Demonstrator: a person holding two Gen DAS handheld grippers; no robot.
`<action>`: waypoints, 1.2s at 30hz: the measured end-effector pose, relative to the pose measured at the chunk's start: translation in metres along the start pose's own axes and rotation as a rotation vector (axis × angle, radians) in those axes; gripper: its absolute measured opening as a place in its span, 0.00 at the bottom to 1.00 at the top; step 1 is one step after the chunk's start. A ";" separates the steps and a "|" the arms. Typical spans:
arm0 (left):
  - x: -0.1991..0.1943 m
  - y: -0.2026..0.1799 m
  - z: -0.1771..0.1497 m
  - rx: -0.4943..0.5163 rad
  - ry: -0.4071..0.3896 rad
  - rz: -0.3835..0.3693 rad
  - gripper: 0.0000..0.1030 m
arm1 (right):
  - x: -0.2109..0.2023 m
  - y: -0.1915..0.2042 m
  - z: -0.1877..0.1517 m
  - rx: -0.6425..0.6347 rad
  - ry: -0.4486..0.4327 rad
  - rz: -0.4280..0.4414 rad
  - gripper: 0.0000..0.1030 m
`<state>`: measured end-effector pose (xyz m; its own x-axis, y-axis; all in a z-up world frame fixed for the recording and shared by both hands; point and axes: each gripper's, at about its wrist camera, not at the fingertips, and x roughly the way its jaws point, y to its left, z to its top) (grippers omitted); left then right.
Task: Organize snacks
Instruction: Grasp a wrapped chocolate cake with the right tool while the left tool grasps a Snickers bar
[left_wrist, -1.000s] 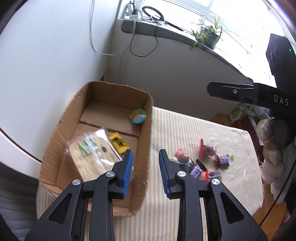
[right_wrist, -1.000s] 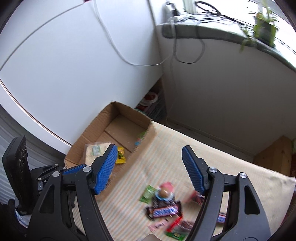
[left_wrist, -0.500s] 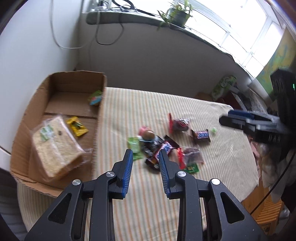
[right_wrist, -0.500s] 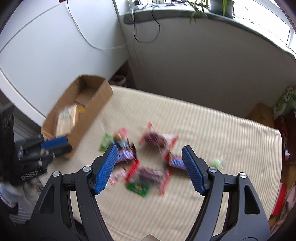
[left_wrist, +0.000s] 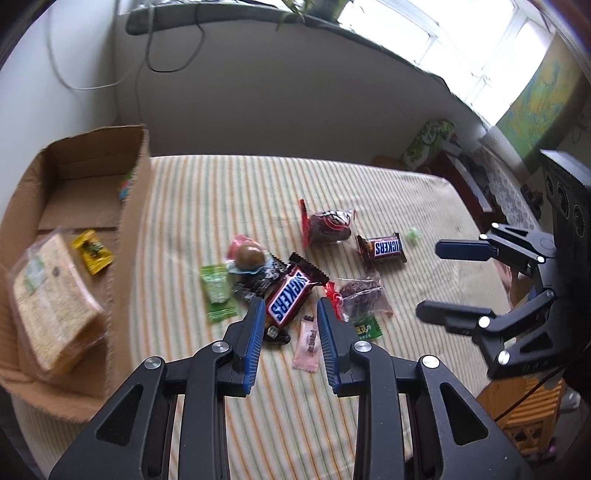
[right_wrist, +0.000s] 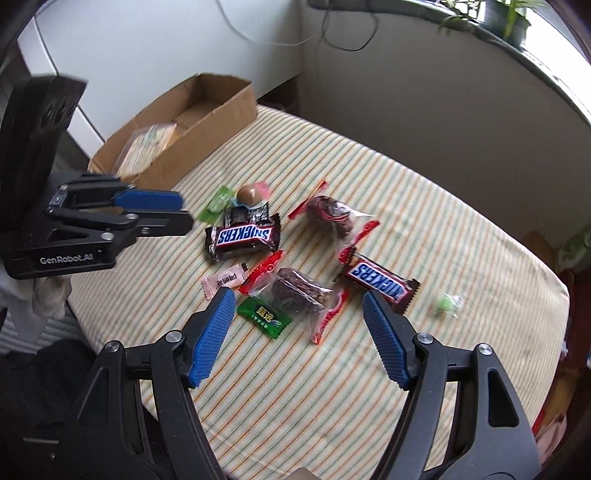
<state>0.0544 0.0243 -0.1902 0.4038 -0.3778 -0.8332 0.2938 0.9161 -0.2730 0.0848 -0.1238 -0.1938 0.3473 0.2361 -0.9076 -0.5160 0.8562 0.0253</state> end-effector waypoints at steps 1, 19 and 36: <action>0.005 -0.001 0.001 0.009 0.011 0.005 0.27 | 0.005 0.000 0.001 -0.009 0.008 0.013 0.72; 0.051 -0.007 0.010 0.047 0.085 0.046 0.26 | 0.059 -0.003 0.006 -0.220 0.070 0.137 0.69; 0.071 -0.021 0.007 0.135 0.137 0.070 0.29 | 0.082 -0.007 -0.003 -0.182 0.123 0.171 0.41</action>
<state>0.0832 -0.0226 -0.2398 0.3083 -0.2837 -0.9080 0.3865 0.9095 -0.1529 0.1145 -0.1124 -0.2694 0.1511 0.3033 -0.9408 -0.6950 0.7094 0.1171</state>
